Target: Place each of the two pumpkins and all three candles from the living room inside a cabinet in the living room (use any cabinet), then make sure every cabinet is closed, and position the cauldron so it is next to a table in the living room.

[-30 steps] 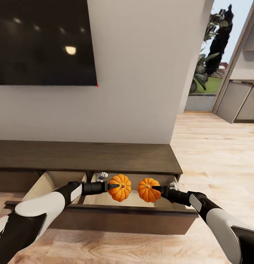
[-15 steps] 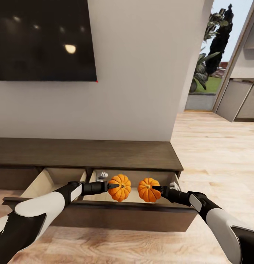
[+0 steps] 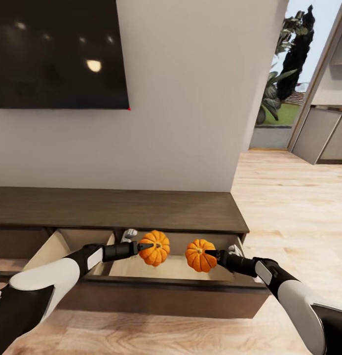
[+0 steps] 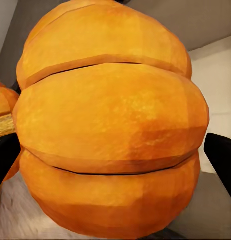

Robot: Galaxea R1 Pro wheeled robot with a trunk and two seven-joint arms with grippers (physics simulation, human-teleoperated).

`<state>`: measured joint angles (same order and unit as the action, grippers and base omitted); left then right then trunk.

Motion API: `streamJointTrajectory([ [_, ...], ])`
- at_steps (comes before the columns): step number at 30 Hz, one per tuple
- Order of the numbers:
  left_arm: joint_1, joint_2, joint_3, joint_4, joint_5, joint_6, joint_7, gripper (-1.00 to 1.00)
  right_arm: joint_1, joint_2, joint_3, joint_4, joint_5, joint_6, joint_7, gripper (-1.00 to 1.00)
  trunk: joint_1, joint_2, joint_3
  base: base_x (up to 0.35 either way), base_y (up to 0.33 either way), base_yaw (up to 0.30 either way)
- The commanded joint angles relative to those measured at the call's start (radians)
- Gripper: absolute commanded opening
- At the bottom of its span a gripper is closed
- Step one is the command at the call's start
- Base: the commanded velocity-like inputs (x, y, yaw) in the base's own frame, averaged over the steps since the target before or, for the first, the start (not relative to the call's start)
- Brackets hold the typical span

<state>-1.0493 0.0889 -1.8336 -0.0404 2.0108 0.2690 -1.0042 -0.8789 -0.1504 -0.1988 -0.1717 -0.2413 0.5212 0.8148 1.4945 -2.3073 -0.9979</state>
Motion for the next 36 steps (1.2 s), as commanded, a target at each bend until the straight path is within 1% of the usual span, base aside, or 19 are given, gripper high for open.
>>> streamJointTrajectory([
  [1, 0.000, -0.001, -0.003, -0.001, -0.001, 0.000, -0.001, -1.00, 0.000, 0.000, -0.001, 0.000, -0.001, 0.000, 0.000, -1.00, 0.000, 0.000, 0.000, 0.138, 0.000, 0.000],
  [8, 0.000, -0.006, -0.005, -0.010, -0.001, 0.000, -0.001, -1.00, 0.000, 0.000, -0.001, 0.000, -0.001, 0.000, 0.000, -1.00, 0.000, 0.000, 0.000, 0.032, 0.000, 0.000],
  [13, 0.000, -0.016, -0.006, -0.019, -0.003, 0.001, -0.002, -1.00, 0.000, 0.000, -0.001, 0.000, -0.001, 0.001, -0.004, -1.00, 0.000, 0.000, 0.000, 0.001, 0.000, 0.000],
  [17, 0.000, -0.017, -0.007, -0.019, -0.005, 0.002, -0.002, -1.00, 0.000, 0.000, -0.001, 0.000, -0.001, 0.001, -0.005, -1.00, 0.000, 0.000, 0.000, 0.000, 0.000, 0.000],
  [26, 0.000, -0.018, -0.009, -0.008, -0.006, 0.014, 0.008, -1.00, 0.000, 0.000, -0.001, 0.000, -0.002, 0.001, -0.005, -1.00, 0.035, -0.063, -0.028, 0.000, 0.000, 0.000],
  [36, 0.000, -0.026, -0.009, -0.005, -0.006, 0.015, 0.010, -1.00, 0.000, 0.000, -0.001, 0.000, -0.003, 0.001, -0.005, -1.00, 0.073, -0.133, -0.060, 0.000, 0.000, 0.000],
])
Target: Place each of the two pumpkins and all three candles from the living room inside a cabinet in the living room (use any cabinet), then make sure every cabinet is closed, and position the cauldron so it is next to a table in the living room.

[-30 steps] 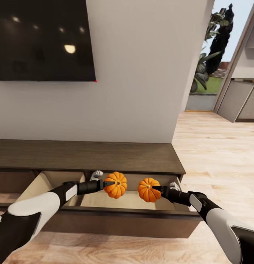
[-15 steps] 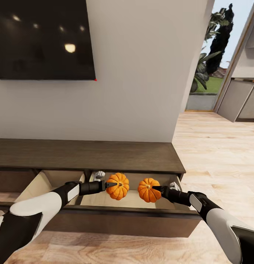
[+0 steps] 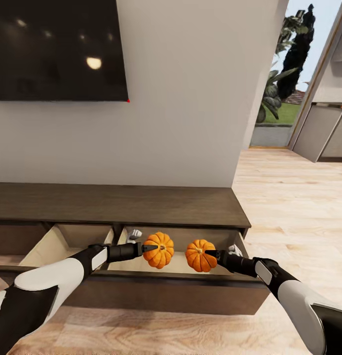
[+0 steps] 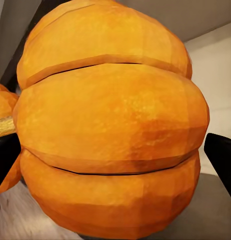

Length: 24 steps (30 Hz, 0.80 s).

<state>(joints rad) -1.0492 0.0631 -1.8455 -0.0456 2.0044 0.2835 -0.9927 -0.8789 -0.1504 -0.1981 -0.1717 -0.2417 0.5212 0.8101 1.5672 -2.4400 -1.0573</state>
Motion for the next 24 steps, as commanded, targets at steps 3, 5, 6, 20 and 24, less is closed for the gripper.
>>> streamJointTrajectory([
  [3, 0.000, -0.003, 0.003, 0.000, 0.001, 0.000, 0.013, -1.00, 0.000, 0.000, -0.001, 0.000, -0.001, 0.002, 0.000, -1.00, 0.012, -0.021, -0.009, 0.000, 0.000, 0.000],
  [5, 0.000, -0.008, 0.003, 0.000, 0.001, 0.000, 0.025, -1.00, 0.000, -0.001, -0.001, -0.003, 0.001, 0.002, 0.001, -1.00, 0.019, -0.035, -0.016, 0.000, 0.000, 0.000],
  [6, 0.000, -0.009, 0.003, -0.001, 0.000, 0.000, 0.026, -1.00, 0.000, -0.001, -0.001, -0.004, 0.002, 0.002, 0.001, -1.00, 0.023, -0.042, -0.019, 0.000, 0.000, 0.000],
  [20, -0.001, 0.008, 0.008, -0.002, 0.005, -0.005, 0.017, -1.00, 0.000, -0.001, 0.000, -0.006, 0.004, 0.002, -0.002, -1.00, 0.033, -0.060, -0.029, 0.000, 0.000, 0.000],
  [24, -0.001, 0.009, 0.009, -0.002, 0.005, -0.004, 0.017, -1.00, 0.000, -0.001, 0.000, -0.005, 0.004, 0.002, -0.002, -1.00, 0.033, -0.060, -0.029, 0.143, 0.000, 0.000],
])
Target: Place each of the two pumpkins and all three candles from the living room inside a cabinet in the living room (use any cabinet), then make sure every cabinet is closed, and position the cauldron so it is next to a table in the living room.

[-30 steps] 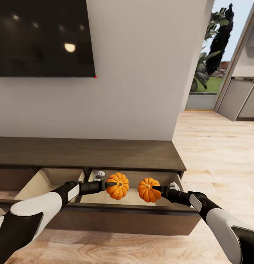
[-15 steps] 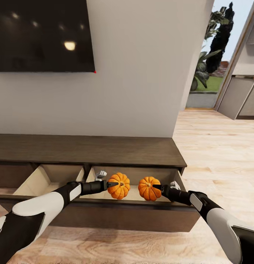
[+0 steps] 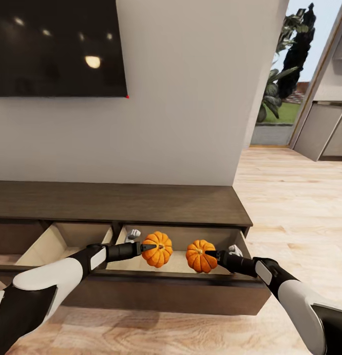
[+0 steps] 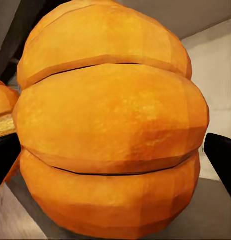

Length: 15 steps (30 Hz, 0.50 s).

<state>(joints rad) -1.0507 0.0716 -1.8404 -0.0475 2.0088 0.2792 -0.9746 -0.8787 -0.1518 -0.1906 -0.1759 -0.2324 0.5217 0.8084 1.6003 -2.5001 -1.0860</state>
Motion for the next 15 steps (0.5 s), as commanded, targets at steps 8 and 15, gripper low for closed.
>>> streamJointTrajectory([
  [8, 0.001, -0.001, 0.001, -0.006, 0.002, 0.001, -0.001, -1.00, 0.000, 0.000, -0.007, -0.001, -0.007, 0.003, -0.002, -1.00, 0.000, 0.000, 0.000, 0.067, 0.000, 0.000],
  [15, 0.001, -0.010, 0.002, 0.000, 0.001, 0.046, 0.006, -1.00, 0.000, -0.004, -0.007, -0.003, -0.008, 0.003, -0.010, -1.00, 0.000, 0.000, 0.000, 0.000, 0.000, 0.000],
])
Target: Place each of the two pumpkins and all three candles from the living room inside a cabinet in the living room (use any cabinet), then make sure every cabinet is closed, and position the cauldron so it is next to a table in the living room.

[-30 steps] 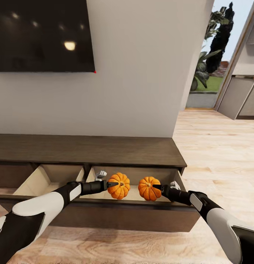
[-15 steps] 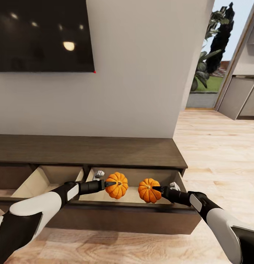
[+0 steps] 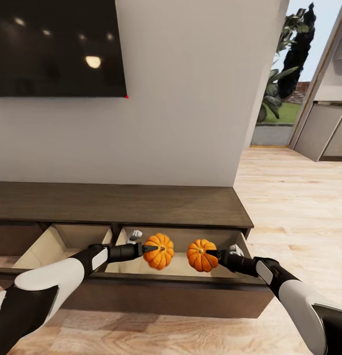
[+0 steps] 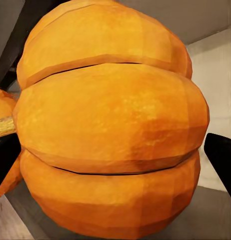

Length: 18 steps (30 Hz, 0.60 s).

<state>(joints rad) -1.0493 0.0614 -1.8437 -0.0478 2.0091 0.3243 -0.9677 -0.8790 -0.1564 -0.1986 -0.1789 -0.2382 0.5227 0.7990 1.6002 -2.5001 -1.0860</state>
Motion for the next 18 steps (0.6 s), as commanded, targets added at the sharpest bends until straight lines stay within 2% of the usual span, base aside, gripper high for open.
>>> streamJointTrajectory([
  [1, 0.000, -0.001, 0.005, 0.001, 0.002, 0.023, 0.000, -1.00, 0.000, -0.001, 0.001, 0.000, -0.002, 0.002, -0.008, -1.00, 0.000, 0.000, 0.000, 0.000, 0.000, 0.000],
  [2, 0.000, -0.001, 0.005, 0.003, 0.000, 0.047, 0.002, -1.00, 0.000, -0.001, 0.001, -0.002, -0.003, 0.002, -0.048, -1.00, 0.000, 0.000, 0.000, 0.000, 0.000, 0.000],
  [4, 0.000, -0.002, 0.004, 0.005, -0.001, 0.051, 0.011, -1.00, 0.000, -0.002, 0.001, -0.001, -0.003, 0.002, -0.067, -1.00, 0.000, 0.000, 0.000, 0.000, 0.000, 0.000],
  [5, 0.000, -0.005, 0.005, 0.002, 0.000, 0.056, 0.130, -1.00, 0.000, -0.001, 0.001, -0.001, -0.004, 0.002, -0.096, -1.00, 0.000, 0.000, 0.000, 0.000, 0.000, 0.000],
  [7, 0.001, -0.010, 0.006, -0.001, 0.003, 0.057, 0.212, -1.00, 0.000, 0.000, 0.001, 0.000, -0.004, 0.002, -0.118, -1.00, 0.000, 0.000, 0.000, 0.000, 0.000, 0.000],
  [11, 0.002, -0.012, 0.006, 0.001, 0.002, 0.058, 0.245, -1.00, 0.000, 0.002, 0.001, 0.001, -0.004, 0.002, -0.159, -1.00, 0.000, 0.000, 0.000, 0.000, 0.000, 0.000],
  [18, 0.002, -0.011, 0.006, -0.003, 0.004, 0.055, 0.246, -1.00, 0.000, 0.005, 0.001, 0.001, -0.005, 0.002, -0.196, -1.00, 0.000, 0.000, 0.000, 0.000, 0.000, 0.000],
])
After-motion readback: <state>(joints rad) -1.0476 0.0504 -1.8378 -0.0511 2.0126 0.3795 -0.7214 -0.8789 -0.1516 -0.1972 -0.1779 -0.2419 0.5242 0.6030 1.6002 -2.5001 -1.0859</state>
